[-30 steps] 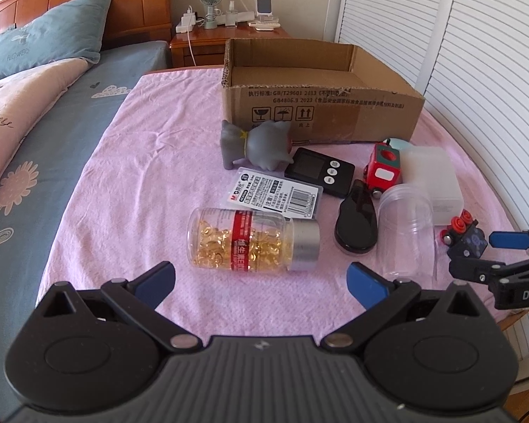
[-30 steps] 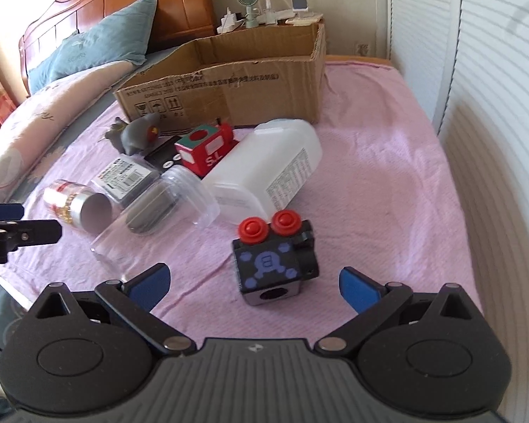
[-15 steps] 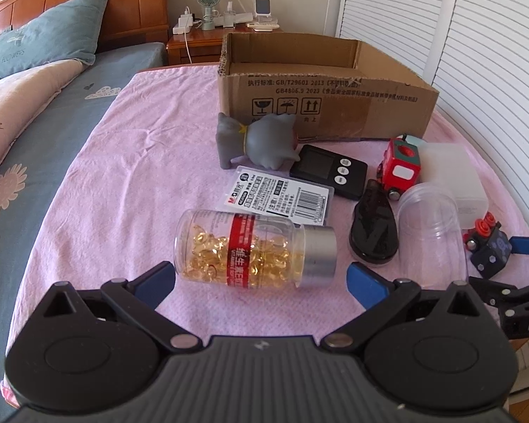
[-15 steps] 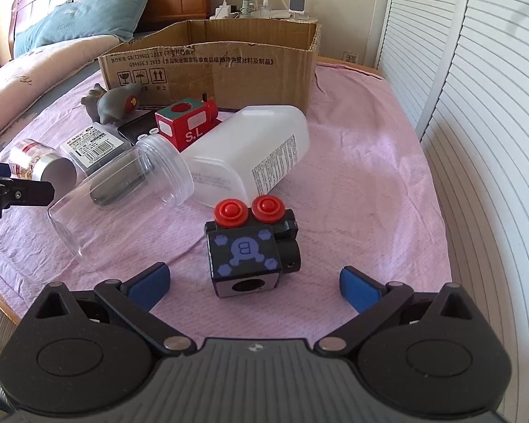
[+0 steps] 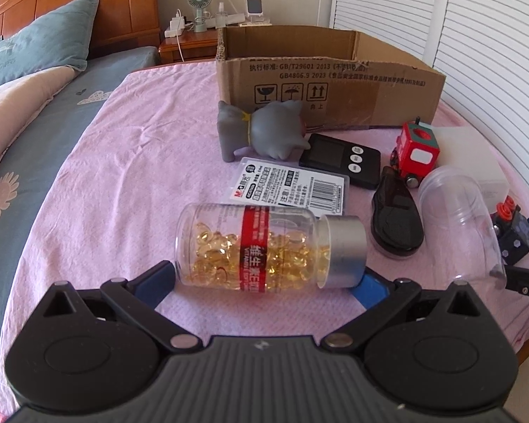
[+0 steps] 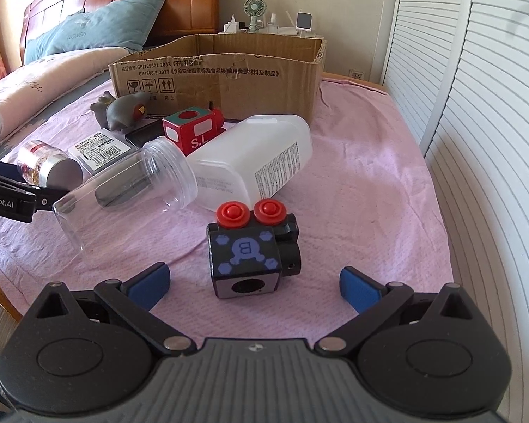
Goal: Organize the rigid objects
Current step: 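Close the right tool on the black cube toy with red buttons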
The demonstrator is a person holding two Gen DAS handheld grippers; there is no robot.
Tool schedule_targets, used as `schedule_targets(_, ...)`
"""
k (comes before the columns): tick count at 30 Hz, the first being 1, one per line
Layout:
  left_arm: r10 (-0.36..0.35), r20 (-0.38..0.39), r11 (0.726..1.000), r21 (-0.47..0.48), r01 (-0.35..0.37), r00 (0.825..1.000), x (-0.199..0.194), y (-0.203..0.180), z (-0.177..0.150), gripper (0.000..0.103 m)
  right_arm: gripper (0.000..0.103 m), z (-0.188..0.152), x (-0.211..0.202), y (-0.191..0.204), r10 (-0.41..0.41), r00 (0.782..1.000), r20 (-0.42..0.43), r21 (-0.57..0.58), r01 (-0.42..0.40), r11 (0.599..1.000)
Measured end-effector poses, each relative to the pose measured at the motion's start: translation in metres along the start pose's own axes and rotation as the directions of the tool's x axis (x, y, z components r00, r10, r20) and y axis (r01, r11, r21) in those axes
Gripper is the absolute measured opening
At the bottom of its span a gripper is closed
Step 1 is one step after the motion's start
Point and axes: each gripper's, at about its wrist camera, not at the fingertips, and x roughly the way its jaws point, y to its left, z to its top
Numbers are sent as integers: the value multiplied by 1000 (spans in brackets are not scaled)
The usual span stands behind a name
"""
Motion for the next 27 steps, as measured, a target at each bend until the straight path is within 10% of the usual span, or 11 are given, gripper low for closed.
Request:
schedule_targets(11,16,18,1000,-17,-15,1000,0,-1,-2,103,103,9,6,-4,62,998,1,-91,-62,994)
schedule_targets(27,55,80,998,28,-57,995,-10,-10,1,101,62,10,0,-9,67,997,34,-74,-64,995)
